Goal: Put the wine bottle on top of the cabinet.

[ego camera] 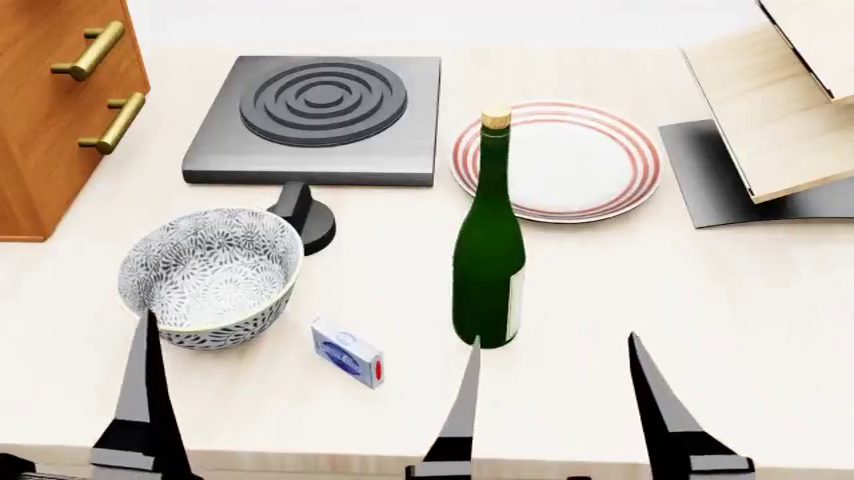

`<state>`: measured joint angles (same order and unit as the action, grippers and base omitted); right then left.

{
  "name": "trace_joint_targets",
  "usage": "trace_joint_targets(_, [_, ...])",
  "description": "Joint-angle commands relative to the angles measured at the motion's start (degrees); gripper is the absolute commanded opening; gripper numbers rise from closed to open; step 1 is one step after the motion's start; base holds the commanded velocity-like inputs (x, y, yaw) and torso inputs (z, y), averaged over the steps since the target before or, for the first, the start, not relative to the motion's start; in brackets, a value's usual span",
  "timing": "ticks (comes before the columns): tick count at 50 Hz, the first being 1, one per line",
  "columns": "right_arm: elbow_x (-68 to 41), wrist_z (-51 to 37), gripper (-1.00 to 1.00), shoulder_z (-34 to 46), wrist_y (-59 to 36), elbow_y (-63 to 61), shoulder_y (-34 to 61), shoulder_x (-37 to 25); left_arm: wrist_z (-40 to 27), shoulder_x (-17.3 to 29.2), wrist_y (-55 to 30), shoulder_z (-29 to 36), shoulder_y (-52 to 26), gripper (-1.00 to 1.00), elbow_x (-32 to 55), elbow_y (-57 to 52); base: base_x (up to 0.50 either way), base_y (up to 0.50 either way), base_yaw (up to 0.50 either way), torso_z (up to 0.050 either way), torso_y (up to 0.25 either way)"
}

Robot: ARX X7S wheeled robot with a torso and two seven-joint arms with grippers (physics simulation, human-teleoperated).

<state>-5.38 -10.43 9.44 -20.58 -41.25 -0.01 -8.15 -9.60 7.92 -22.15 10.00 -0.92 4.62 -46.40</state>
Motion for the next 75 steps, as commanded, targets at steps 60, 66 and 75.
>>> trace_joint_targets(60, [-6.0,-5.8,1.00,1.1,-9.2,-11.8,3.0,-4.0,-8.5,6.5,-11.5,5.8,-5.4,1.00,4.6,-13.4,0.28,-0.04,0.00,0.000,0.000])
trace_joint_targets(66, [-5.5,-6.3,1.00,1.5,-7.3,-11.7,3.1,-4.3,-9.2,7.1,-11.0,5.9,-5.5,1.00,5.2,-13.0,0.21,-0.03,0.00,0.000,0.003])
trace_joint_targets(75, [-6.3,-6.8,1.00,1.3,-5.9,-11.4,2.8,-4.9,-10.1,7.9,-10.5,6.4,-5.6,1.00,5.6,-12.8,0.00,0.00,0.00,0.000,0.000])
